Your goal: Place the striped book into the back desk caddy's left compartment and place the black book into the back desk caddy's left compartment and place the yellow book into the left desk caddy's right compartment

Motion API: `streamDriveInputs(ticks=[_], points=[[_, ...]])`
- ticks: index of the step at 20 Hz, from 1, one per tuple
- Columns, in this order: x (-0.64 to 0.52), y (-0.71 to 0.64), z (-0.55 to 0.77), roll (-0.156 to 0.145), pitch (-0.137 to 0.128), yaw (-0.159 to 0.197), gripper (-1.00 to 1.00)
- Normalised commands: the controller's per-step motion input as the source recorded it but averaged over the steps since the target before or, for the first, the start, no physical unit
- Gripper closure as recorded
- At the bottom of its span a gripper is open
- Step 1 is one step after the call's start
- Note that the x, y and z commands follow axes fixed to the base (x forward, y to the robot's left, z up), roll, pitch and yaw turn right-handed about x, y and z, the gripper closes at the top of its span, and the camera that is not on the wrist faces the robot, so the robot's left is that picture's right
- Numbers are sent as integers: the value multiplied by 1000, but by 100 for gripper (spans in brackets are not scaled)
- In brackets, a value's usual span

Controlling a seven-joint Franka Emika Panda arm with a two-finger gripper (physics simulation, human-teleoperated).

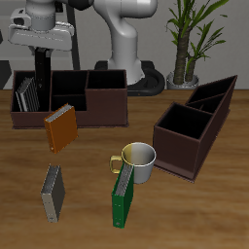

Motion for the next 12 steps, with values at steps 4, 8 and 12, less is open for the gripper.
streamDriveInputs(ticks=[4, 8, 12], points=[[-82, -175, -114, -50, 28, 38, 100], [-121, -182, -32, -18, -8, 15, 100], [-27, 68, -290, 23, 29, -5, 100]])
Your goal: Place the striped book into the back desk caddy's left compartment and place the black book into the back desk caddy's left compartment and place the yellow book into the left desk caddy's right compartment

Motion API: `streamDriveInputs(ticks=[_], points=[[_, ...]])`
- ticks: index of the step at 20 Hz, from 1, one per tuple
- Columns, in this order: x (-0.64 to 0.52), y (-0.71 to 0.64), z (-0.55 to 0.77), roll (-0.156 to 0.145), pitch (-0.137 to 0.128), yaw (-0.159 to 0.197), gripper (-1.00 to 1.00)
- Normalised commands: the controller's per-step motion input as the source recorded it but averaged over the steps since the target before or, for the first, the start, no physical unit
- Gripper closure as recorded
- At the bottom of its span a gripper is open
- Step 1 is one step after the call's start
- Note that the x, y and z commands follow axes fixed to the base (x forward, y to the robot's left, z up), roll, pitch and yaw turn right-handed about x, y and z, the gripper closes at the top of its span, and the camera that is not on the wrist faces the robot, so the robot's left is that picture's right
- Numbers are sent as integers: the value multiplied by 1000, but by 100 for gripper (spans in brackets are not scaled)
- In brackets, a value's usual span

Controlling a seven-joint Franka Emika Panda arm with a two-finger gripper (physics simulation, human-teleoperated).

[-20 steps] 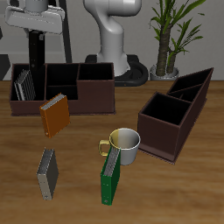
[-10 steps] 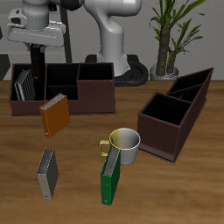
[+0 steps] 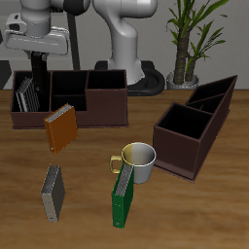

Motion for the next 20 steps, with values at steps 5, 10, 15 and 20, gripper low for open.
streamDriveInputs(ticks=[5, 10, 15, 20], points=[[-62, 4, -295, -1, 44, 2, 100], [-144, -165, -164, -28, 26, -4, 100], [-8, -114, -217, -31, 36, 3, 100], [15, 16, -299, 10, 49, -15, 100]])
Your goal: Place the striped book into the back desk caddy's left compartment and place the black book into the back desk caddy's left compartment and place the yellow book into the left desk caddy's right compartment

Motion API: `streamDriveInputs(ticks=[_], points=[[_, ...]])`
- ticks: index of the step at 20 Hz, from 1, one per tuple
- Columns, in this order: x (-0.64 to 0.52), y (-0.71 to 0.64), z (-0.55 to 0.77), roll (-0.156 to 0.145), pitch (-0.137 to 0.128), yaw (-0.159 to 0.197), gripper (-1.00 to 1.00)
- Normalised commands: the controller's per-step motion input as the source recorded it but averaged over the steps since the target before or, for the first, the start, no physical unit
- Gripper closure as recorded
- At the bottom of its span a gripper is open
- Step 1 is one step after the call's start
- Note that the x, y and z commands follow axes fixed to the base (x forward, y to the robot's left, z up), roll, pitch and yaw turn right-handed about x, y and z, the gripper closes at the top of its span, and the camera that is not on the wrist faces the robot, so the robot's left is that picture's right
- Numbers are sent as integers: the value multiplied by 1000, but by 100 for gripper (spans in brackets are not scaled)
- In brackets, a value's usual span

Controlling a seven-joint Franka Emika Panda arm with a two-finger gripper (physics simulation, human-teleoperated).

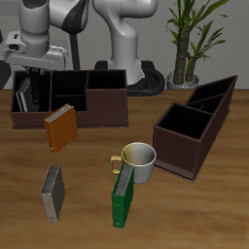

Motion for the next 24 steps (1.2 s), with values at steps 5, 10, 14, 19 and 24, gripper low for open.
streamDriveInputs(ticks=[5, 10, 14, 19, 24], points=[[60, 58, -331, 2, 77, -7, 100], [33, -97, -132, -43, 43, -21, -100], [40, -11, 25, -18, -5, -24, -100], [101, 7, 160, -18, -21, -10, -100], [198, 236, 391, -25, -98, 13, -100]])
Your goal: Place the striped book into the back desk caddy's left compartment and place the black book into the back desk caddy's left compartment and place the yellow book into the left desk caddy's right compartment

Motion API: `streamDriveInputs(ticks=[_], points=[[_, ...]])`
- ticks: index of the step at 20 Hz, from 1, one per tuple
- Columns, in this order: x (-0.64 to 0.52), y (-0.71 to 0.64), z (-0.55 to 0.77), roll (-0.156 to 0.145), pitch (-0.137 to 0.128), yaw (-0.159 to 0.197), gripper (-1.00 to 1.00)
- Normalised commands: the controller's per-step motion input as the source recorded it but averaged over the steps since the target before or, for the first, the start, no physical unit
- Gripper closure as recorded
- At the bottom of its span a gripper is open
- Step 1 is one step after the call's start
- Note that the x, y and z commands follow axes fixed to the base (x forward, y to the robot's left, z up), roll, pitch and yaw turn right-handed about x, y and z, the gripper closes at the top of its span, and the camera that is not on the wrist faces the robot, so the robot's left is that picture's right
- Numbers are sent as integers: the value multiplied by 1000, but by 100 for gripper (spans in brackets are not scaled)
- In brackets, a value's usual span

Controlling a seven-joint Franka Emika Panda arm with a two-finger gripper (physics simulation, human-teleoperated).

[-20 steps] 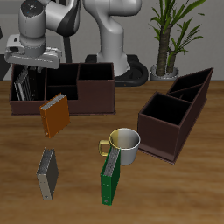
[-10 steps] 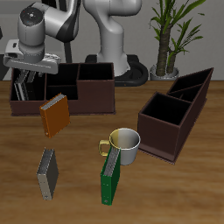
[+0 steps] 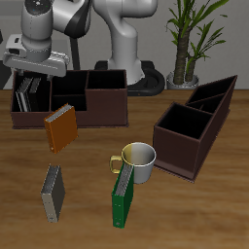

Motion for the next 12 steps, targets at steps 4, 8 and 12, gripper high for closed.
streamDriveInputs(ticks=[4, 8, 12], points=[[332, 313, 464, -49, -152, 40, -100], [246, 259, 467, -35, -226, -18, -100], [181, 398, 320, -12, -223, 58, -100]])
